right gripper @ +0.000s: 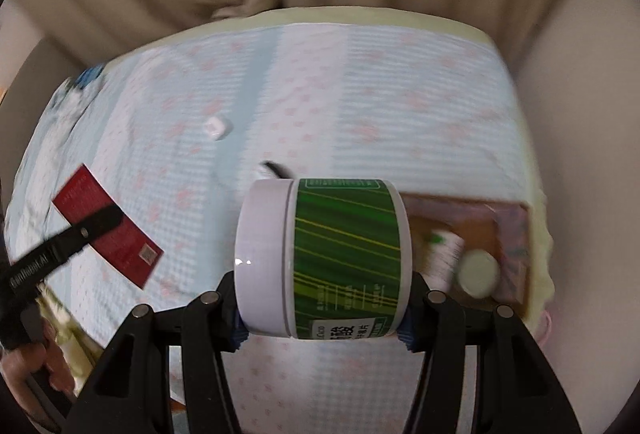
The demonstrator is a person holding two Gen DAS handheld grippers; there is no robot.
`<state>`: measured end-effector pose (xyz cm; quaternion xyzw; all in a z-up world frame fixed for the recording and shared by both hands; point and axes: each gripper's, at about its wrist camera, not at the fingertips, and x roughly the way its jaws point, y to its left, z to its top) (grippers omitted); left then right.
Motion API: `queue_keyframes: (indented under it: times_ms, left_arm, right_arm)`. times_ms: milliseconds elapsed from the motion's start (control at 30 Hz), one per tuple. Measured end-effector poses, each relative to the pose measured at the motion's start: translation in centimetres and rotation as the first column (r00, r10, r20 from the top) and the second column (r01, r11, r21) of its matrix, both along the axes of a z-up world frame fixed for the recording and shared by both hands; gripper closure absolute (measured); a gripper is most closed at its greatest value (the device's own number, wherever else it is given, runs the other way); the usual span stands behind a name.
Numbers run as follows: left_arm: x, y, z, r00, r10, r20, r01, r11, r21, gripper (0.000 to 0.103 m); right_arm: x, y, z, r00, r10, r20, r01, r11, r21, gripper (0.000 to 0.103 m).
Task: Organize rigid objects
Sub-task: 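Carry red box and green-labelled jar into the cardboard box and open both tools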
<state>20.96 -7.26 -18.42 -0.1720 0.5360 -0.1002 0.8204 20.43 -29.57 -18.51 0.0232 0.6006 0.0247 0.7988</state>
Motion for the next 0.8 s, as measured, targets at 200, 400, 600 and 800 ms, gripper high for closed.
queue_keyframes:
  times_ms: [200, 400, 600, 800]
  left_arm:
    - [1.0, -8.1, -0.7, 0.987, -0.162, 0.001, 0.162, 0.987, -0.007, 0.065]
    - [1.9, -14.4, -3.0, 0.964, -0.264, -0.043, 0.265, 0.964, 0.009, 0.065]
    - [3.3, -18.7, -6.1, 0.949, -0.304, -0.086, 0.309, 0.950, 0.048, 0.065]
    - [5.2, -21.2, -9.8, 0.940, -0.318, -0.126, 0.328, 0.942, 0.071, 0.065]
  right_arm:
    - [-3.3, -8.3, 0.2, 0.982, -0.186, -0.004, 0.186, 0.982, -0.017, 0.051]
    - [-5.2, -13.9, -1.1, 0.957, -0.290, -0.016, 0.290, 0.957, 0.000, 0.051]
    - [-5.5, -17.1, -3.6, 0.939, -0.341, -0.049, 0.343, 0.939, 0.030, 0.051]
    - [-4.9, -18.4, -7.5, 0.934, -0.343, -0.101, 0.351, 0.934, 0.069, 0.051]
